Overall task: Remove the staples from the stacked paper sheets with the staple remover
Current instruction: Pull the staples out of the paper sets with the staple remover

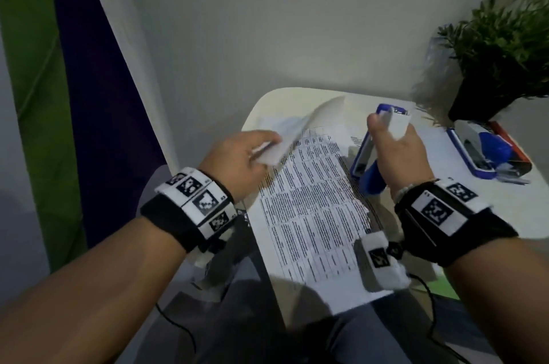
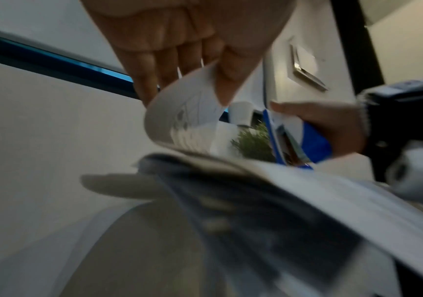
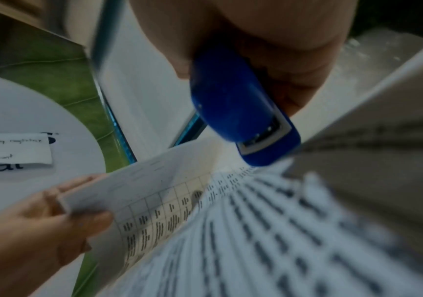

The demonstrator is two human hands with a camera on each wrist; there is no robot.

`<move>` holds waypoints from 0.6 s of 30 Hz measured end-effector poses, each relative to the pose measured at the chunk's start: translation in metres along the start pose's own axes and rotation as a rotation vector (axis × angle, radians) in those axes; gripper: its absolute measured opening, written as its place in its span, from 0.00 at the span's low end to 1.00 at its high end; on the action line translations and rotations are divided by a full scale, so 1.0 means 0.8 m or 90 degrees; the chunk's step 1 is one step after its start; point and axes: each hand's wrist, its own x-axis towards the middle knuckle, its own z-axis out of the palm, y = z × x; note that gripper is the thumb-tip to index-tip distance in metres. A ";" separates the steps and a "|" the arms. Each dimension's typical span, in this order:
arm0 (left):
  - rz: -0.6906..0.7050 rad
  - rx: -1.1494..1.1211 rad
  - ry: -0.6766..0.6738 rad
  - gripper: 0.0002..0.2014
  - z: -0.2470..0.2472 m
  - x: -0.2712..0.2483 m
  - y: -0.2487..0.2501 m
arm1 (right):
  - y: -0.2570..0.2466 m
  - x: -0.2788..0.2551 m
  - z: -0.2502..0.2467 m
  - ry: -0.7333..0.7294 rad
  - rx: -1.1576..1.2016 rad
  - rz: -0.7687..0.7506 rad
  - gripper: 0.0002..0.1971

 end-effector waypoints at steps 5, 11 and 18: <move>0.119 0.051 -0.226 0.26 0.020 -0.020 -0.014 | 0.006 0.004 0.001 -0.006 -0.018 0.029 0.26; 0.106 -0.021 -0.048 0.04 0.040 -0.021 -0.012 | 0.006 -0.001 0.007 -0.024 0.016 0.009 0.22; 0.113 -0.039 -0.063 0.15 0.040 -0.021 -0.019 | 0.006 0.002 0.009 -0.022 0.062 0.041 0.19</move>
